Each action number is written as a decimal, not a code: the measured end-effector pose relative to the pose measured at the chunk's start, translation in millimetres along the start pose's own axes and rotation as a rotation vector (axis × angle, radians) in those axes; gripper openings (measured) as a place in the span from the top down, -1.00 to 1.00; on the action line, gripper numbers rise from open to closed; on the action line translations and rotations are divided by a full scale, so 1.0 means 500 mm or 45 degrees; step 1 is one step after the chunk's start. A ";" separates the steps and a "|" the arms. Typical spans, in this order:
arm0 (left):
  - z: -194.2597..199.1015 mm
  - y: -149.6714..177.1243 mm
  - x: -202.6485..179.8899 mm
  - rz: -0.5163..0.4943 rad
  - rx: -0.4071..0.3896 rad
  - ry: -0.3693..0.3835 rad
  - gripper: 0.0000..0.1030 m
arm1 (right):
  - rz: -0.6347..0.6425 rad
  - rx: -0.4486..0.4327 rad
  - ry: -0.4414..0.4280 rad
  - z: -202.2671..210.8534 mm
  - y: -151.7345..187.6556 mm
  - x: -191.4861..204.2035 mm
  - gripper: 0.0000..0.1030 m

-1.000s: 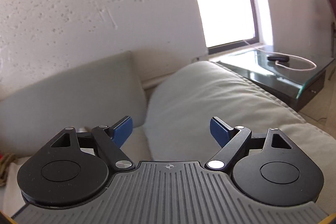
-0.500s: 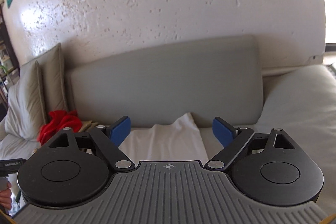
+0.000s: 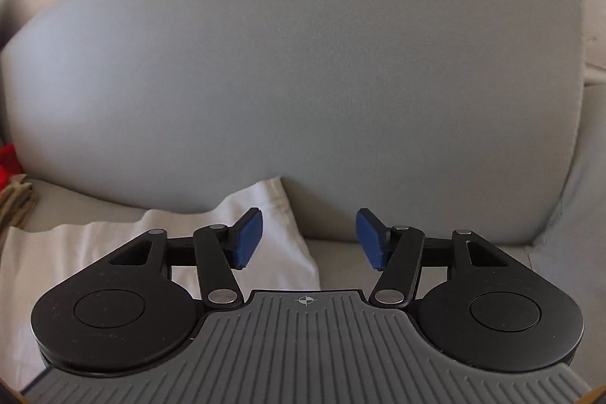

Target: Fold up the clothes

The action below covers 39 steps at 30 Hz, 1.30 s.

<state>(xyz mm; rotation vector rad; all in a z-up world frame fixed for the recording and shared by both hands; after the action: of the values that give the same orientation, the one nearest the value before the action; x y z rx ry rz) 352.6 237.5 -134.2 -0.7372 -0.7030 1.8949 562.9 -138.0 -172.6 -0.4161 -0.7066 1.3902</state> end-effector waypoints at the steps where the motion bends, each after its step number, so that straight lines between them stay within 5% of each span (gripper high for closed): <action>1: -0.005 0.002 0.014 0.027 0.010 -0.013 -0.07 | 0.003 0.041 -0.010 -0.030 0.000 0.004 -0.16; 4: -0.019 0.007 0.042 0.088 0.035 -0.029 -0.07 | 0.022 0.110 -0.010 -0.084 0.014 0.021 -0.06; 6: -0.026 0.009 0.048 0.121 0.043 0.002 -0.08 | 0.086 0.077 -0.024 -0.079 0.027 0.036 0.78; 7: -0.029 0.008 0.048 0.132 0.043 0.021 -0.08 | 0.111 0.043 -0.023 -0.069 0.030 0.040 0.98; 14: -0.045 0.013 0.039 0.164 0.049 0.097 -0.09 | 0.063 -0.236 0.238 0.033 0.003 -0.014 0.99; 20: -0.094 0.014 0.015 0.165 0.083 0.169 -0.08 | 0.011 -0.117 0.259 0.009 0.026 -0.026 0.98; 24: -0.159 -0.025 -0.037 0.034 0.130 0.248 -0.06 | 0.003 -0.087 0.222 0.010 0.034 -0.020 0.97; 27: -0.197 -0.042 -0.081 -0.141 0.162 0.209 -0.05 | -0.013 -0.076 0.204 0.006 0.037 -0.023 0.97; 30: -0.197 -0.050 -0.118 -0.279 0.177 0.220 1.00 | -0.053 -0.062 0.193 0.003 0.039 -0.033 0.97; 35: -0.142 -0.099 -0.134 -0.401 -0.069 0.094 1.00 | -0.105 -0.088 0.142 0.005 0.036 -0.032 0.97; 37: -0.144 -0.120 -0.122 -0.438 -0.137 -0.036 1.00 | -0.097 -0.119 0.113 0.007 0.035 -0.020 0.97; 39: -0.166 -0.121 -0.108 -0.436 -0.112 -0.100 1.00 | -0.082 -0.128 0.092 0.000 0.035 0.001 0.97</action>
<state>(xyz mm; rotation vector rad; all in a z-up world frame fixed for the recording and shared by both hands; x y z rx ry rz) 468.1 224.6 -133.7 -0.5578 -0.9055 1.5946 549.7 -134.9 -184.0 -0.5159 -0.7267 1.2767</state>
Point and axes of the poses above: each gripper's, at about its wrist camera, not at the fingertips, and z roughly against the way its jaws point, x to its left, y to its underside, the point moved 6 cm from there along -z, roughly the way its jaws point, and after that the axes turned 8 degrees about -z, right-handed, at the moved point
